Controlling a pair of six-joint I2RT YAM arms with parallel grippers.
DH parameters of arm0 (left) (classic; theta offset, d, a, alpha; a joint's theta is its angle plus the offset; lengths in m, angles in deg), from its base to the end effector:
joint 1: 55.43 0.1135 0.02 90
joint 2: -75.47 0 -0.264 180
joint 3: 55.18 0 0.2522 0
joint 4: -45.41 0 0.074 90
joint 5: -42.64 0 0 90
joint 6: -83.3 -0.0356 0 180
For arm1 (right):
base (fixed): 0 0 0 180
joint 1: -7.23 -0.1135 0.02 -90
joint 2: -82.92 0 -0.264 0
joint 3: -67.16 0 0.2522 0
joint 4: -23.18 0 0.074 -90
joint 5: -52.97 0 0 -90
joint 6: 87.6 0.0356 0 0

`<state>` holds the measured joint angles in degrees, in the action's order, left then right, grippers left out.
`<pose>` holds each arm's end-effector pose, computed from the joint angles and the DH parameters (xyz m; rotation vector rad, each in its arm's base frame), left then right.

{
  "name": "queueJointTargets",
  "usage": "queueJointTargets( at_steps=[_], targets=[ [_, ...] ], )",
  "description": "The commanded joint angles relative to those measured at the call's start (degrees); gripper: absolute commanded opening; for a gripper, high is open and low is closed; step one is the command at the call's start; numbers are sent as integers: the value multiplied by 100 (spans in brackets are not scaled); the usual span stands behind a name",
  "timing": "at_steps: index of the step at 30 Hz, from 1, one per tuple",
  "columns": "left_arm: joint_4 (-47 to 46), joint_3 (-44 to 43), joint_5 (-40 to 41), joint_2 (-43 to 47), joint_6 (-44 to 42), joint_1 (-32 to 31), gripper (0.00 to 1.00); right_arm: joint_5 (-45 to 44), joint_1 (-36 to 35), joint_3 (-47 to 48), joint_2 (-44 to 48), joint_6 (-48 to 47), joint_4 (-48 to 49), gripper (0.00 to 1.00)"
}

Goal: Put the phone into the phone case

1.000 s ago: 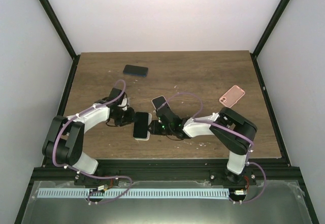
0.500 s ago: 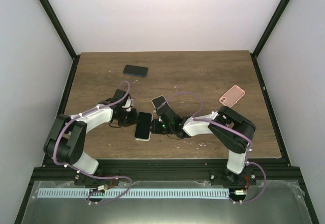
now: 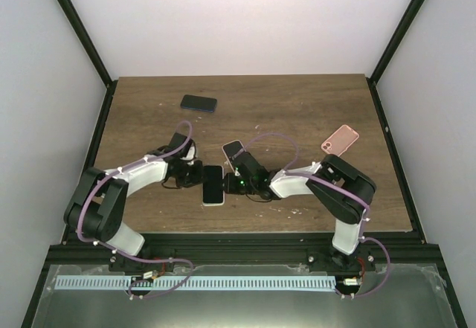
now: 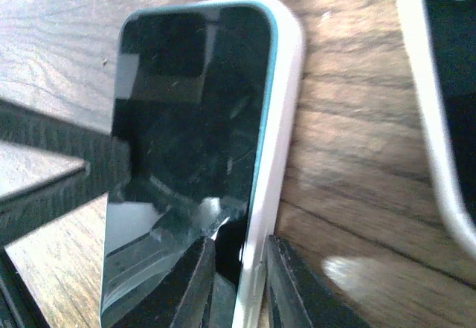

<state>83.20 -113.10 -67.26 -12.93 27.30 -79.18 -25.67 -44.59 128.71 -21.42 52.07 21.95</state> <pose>0.2420 -0.1197 0.1496 -0.1614 2.8893 -0.7123 0.2101 0.2785 0.1223 -0.1582 2.5926 1.0159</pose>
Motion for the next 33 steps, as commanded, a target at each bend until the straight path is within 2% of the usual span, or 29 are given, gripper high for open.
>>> queueJointTargets(
  at_steps=[1, 4, 10, 15, 24, 33],
  targets=[
    [-59, 180, -638, 261, 197, -200, 24, -143, 223, -187, 156, -141, 17, 21],
    [-65, 230, -711, 411, 228, -201, 24, -50, 276, -287, 302, -114, 19, 23],
    [78, 288, -495, 602, 155, -192, 35, 113, 277, -514, 580, 26, 84, 30],
    [73, 386, -402, 576, 65, -137, 36, 248, 277, -601, 643, 119, 127, 32],
    [-475, 700, -794, 444, -5, -25, 32, 607, 261, -559, 297, 259, 513, 36],
    [-478, 905, -731, 326, -104, -16, 15, 1092, 268, -434, 157, 412, 979, 38]
  ],
)
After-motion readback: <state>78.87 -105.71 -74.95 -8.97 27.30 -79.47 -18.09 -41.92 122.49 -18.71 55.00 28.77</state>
